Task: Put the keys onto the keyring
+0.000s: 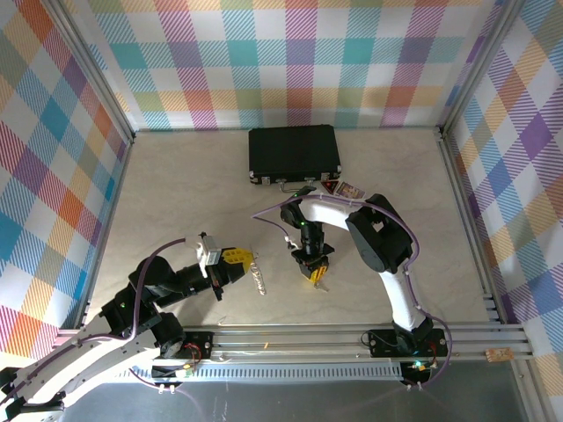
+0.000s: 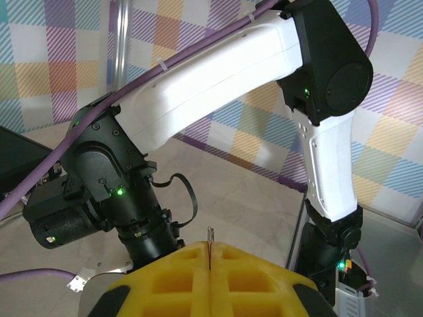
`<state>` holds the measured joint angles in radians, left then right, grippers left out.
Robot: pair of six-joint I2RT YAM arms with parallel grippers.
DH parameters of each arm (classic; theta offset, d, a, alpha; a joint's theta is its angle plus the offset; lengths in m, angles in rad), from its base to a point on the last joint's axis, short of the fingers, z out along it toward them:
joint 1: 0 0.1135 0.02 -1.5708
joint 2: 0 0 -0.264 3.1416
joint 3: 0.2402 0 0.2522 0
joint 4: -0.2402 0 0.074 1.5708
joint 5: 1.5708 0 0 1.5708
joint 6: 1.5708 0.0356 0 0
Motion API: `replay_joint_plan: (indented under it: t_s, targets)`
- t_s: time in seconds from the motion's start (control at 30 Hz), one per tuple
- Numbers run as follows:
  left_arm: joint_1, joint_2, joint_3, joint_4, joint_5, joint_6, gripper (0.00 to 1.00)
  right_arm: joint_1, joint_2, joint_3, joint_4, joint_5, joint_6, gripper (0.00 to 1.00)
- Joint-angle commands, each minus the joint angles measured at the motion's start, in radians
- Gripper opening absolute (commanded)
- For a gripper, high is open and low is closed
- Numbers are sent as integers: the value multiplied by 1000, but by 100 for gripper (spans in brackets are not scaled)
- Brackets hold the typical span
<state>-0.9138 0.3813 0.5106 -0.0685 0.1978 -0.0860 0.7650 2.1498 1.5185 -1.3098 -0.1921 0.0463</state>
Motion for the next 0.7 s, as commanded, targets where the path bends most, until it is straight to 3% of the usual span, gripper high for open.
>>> replay_joint_plan:
  t_s: [0.0,0.17,0.33,0.5,0.67]
  targets:
    - [7,1,25,40,3,4,0,-3,-48,-2,25,-7,18,24]
    - [6,-1,29,35,5,2,0,-1,-195,-50,76,10,101,32]
    - [9,5,26,48,4,3,0,10,-420,-246,233,-14,295,44]
    - [9,12,21,62,18,0,0,47,-593,-493,486,-10,473,45]
    - [8,13,22,63,28,-4,0,71,-662,-651,698,15,560,44]
